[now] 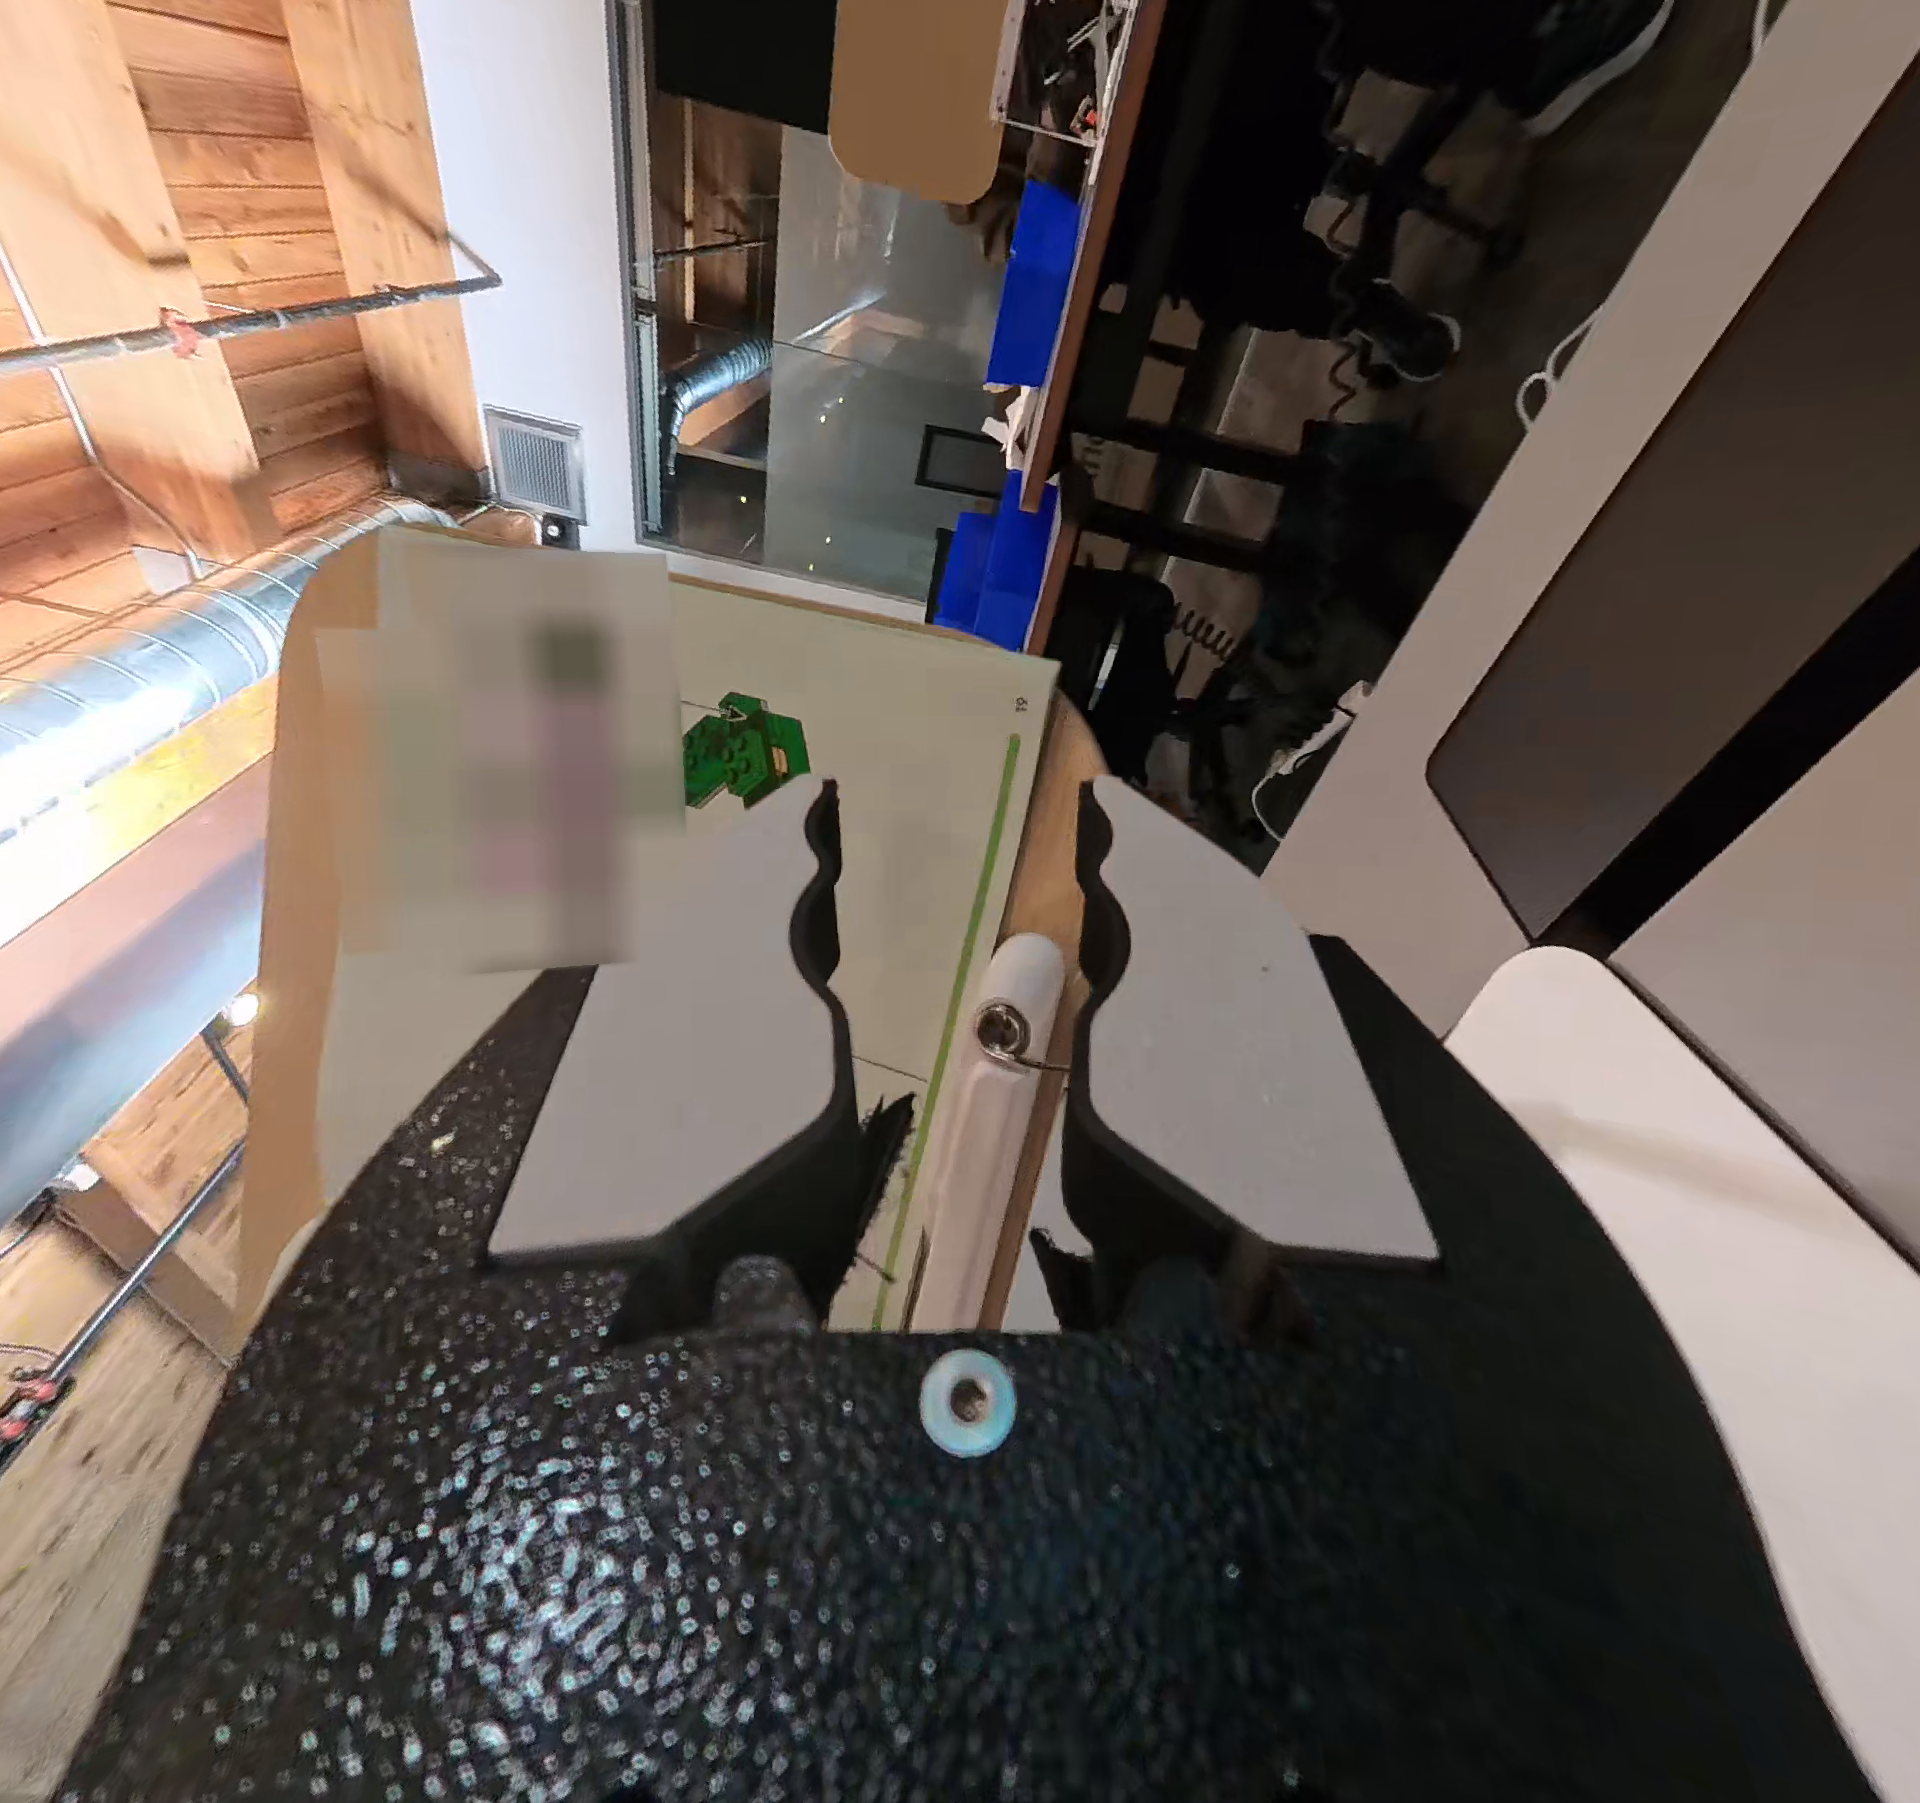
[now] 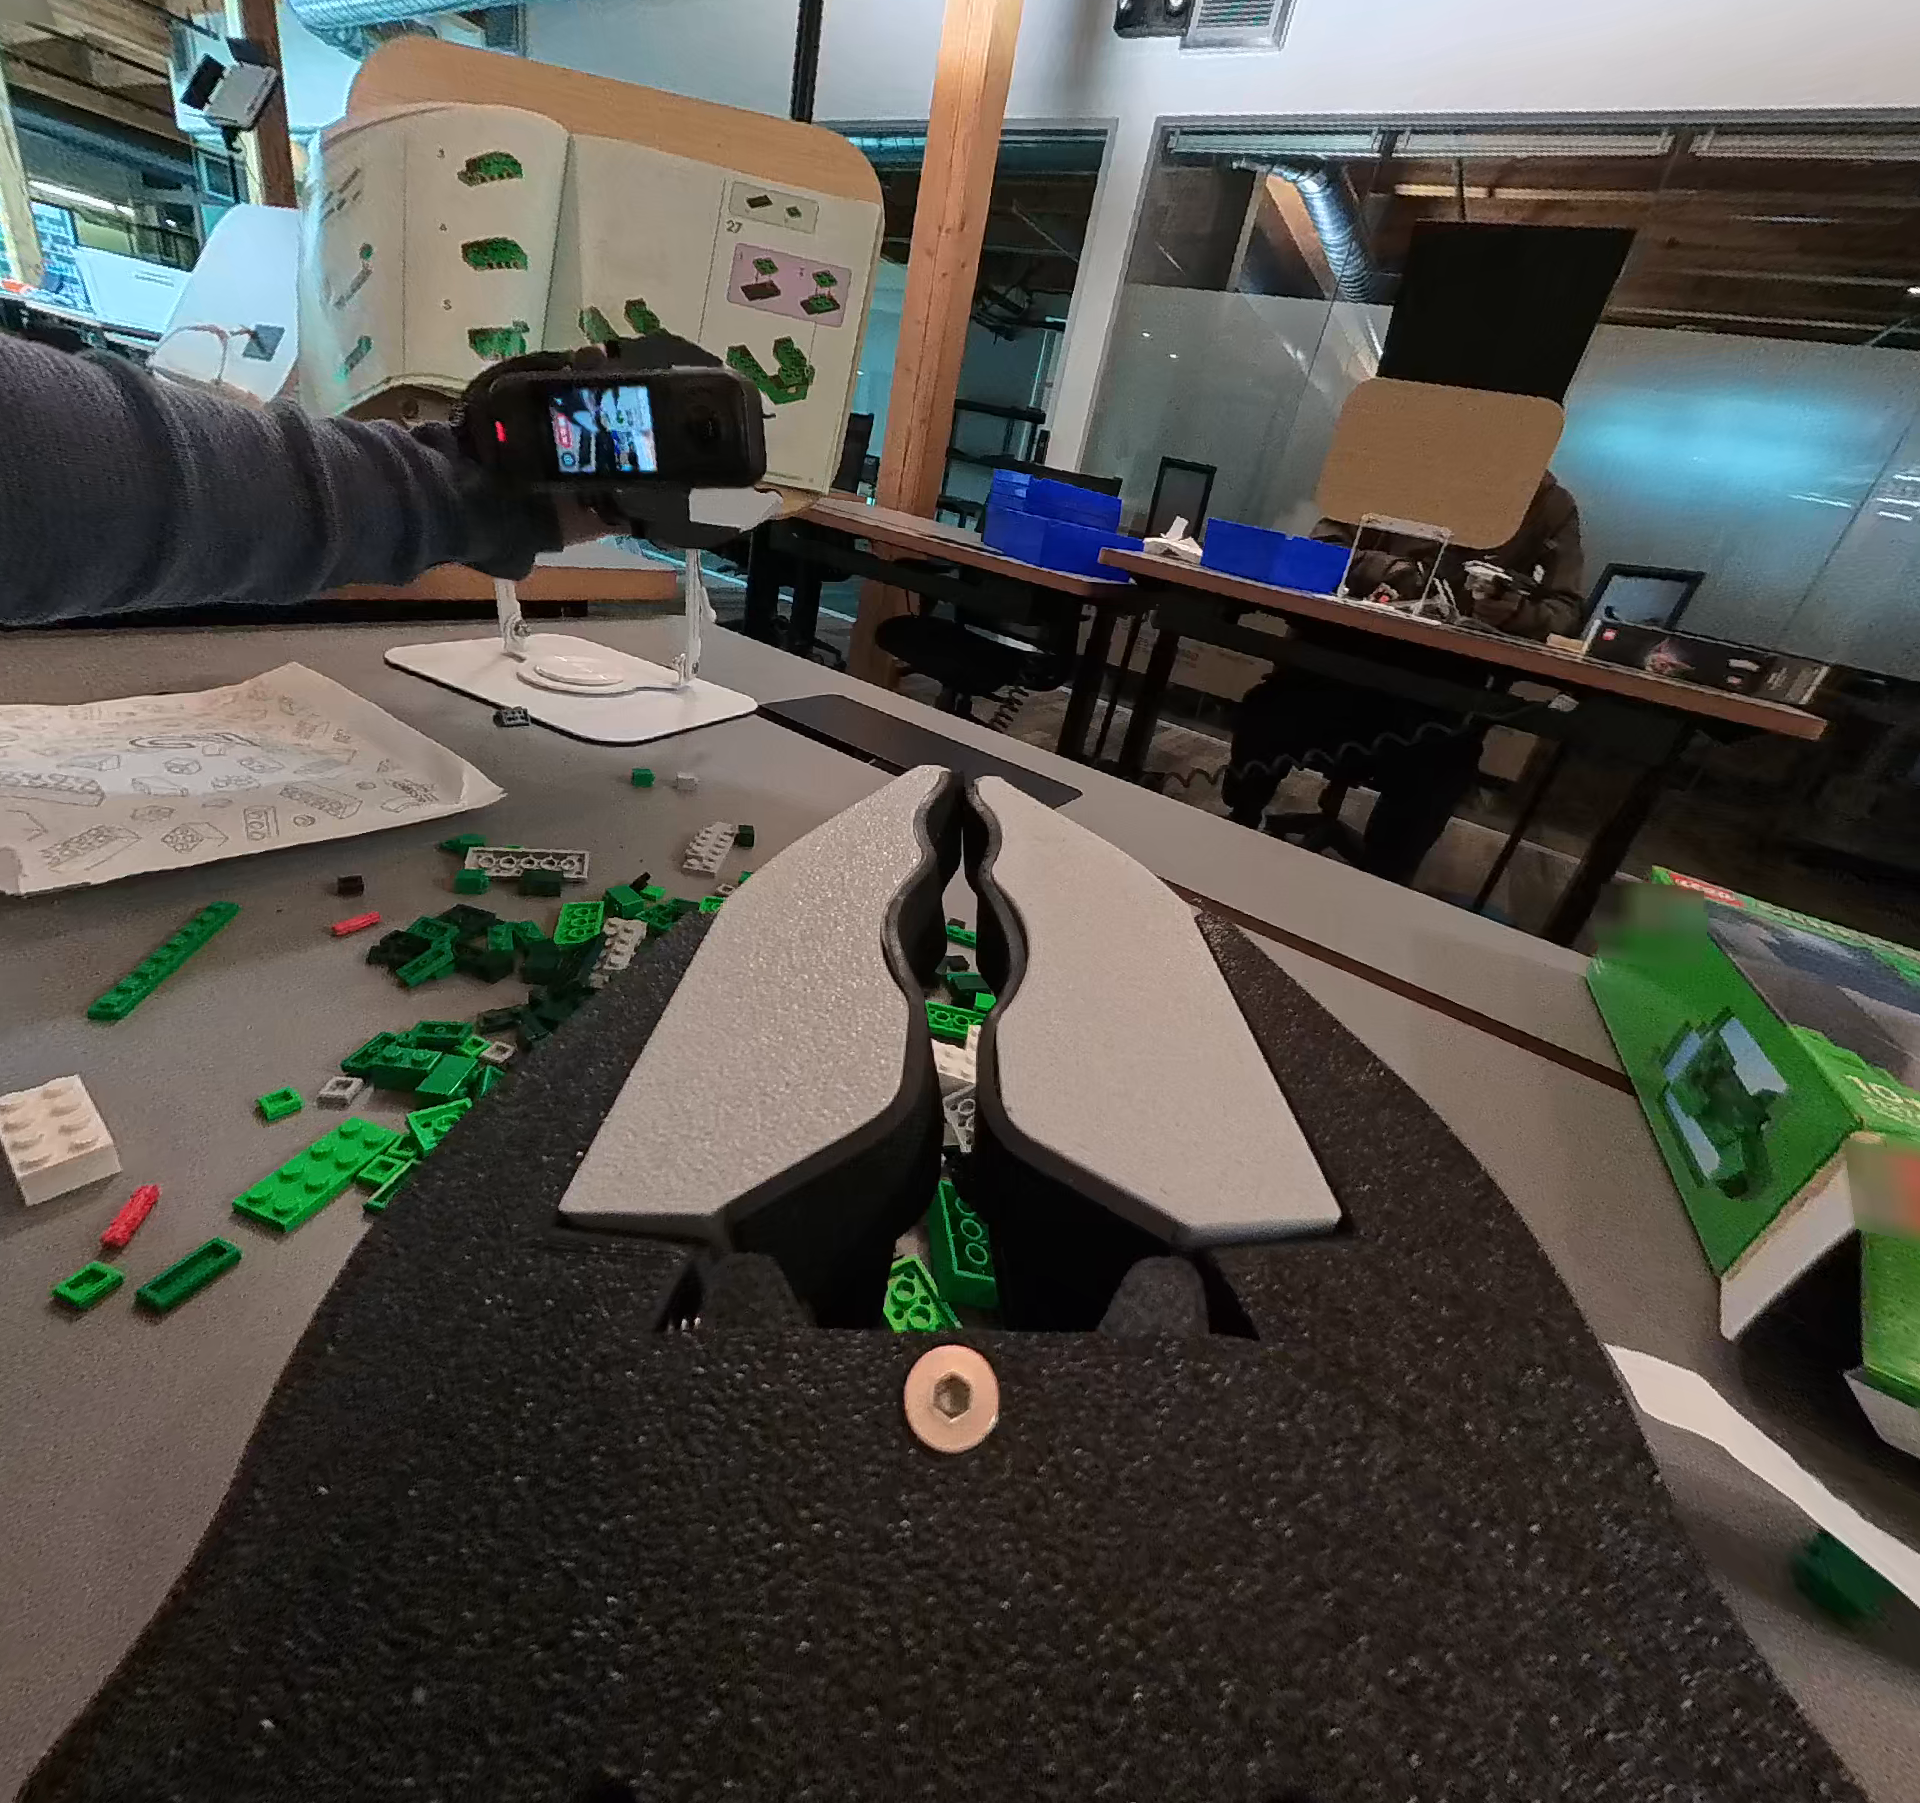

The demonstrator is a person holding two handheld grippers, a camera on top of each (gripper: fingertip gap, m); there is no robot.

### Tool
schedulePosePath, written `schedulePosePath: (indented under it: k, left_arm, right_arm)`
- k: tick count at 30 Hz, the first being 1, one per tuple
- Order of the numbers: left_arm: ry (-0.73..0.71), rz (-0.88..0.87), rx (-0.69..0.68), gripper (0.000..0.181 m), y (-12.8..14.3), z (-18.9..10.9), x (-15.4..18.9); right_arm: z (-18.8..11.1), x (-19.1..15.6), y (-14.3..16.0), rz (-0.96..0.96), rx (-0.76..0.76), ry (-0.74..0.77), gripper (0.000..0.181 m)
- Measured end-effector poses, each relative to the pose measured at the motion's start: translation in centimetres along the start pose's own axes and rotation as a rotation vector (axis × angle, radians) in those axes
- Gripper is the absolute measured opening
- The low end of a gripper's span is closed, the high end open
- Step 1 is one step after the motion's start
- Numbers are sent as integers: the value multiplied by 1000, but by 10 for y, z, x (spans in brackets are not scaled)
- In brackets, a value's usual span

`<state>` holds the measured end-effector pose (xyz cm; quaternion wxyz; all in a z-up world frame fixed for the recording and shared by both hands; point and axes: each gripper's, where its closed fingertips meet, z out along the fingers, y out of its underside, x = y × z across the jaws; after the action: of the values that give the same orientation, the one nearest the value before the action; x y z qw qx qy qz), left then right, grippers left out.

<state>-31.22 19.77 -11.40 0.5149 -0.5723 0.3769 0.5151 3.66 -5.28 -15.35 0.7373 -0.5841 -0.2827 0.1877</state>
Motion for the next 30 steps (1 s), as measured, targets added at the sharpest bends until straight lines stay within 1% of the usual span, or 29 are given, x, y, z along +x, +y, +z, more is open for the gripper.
schedulePosePath:
  k: [5,8,14,15,18,22,27,30]
  left_arm:
    - [28,39,8,42,1,10,-2]
    - [47,62,-12,42,2,17,-1]
    - [63,137,-23,31,0,24,4]
    - [63,132,-22,30,-1,24,4]
    - [68,109,-30,16,0,25,2]
    - [108,71,-25,0,0,23,4]
    - [111,48,-29,0,1,21,4]
    - [98,2,-5,0,-1,17,0]
  right_arm:
    - [0,0,1,4,-5,-2,0]
    - [0,-1,1,9,-4,-5,0]
    - [0,-1,1,10,-6,-8,0]
    - [0,-1,1,12,-6,-9,0]
    - [0,-1,1,14,-4,-10,0]
    - [0,-2,0,17,-2,-12,0]
    - [0,-1,0,21,-1,-13,0]
    - [0,-1,1,24,-1,-14,0]
